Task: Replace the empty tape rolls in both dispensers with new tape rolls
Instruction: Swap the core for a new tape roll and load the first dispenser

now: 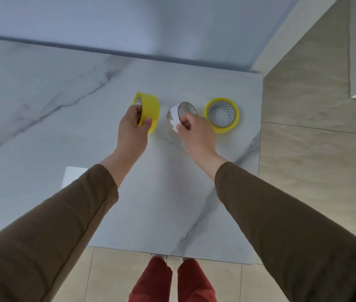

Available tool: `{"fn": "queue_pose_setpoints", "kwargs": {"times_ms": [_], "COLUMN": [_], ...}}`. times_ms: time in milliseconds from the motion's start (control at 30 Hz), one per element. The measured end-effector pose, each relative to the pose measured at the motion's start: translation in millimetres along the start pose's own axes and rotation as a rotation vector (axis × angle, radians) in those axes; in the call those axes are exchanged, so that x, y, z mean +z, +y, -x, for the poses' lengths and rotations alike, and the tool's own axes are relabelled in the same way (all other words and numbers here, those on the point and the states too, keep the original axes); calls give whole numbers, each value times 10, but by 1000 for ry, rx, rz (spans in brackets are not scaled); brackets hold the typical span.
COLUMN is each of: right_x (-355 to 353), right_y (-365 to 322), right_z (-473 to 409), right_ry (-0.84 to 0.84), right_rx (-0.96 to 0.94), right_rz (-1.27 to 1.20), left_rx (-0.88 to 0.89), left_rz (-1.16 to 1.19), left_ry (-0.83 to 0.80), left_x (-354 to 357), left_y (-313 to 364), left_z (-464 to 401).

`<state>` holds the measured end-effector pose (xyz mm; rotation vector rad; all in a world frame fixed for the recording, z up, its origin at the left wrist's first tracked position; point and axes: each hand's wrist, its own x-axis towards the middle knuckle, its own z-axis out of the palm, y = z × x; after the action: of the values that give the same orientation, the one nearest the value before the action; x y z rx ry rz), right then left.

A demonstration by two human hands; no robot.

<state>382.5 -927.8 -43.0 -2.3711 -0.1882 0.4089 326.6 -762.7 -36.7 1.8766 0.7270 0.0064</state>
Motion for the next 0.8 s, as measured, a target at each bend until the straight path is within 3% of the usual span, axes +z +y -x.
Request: {"fn": "queue_pose_setpoints", "kwargs": {"times_ms": [133,433,500,567,667,800], "right_x": [72,110,120,156,230,319], "right_y": [-43,-14,-80,-212,-470,-677], "right_z": [-242,-263,-179,-14,272,515], "right_ry": [-24,-90,-39,-28,-200,-326], "right_rx": [-121,-176,-174,-61,217,241], "right_rz": [369,524,392,-11,-531,-689], "left_rx": [-48,-188,-208,-223,-245,-266], "left_rz": [159,343,376,407,444,498], "left_ry": [-26,-11,0,13,40,77], "left_x": [-106,-148,-171,-209,-286,-440], "left_y": [-33,28,77,122,162,180], "left_z": [173,353,414,478,597,812]}}
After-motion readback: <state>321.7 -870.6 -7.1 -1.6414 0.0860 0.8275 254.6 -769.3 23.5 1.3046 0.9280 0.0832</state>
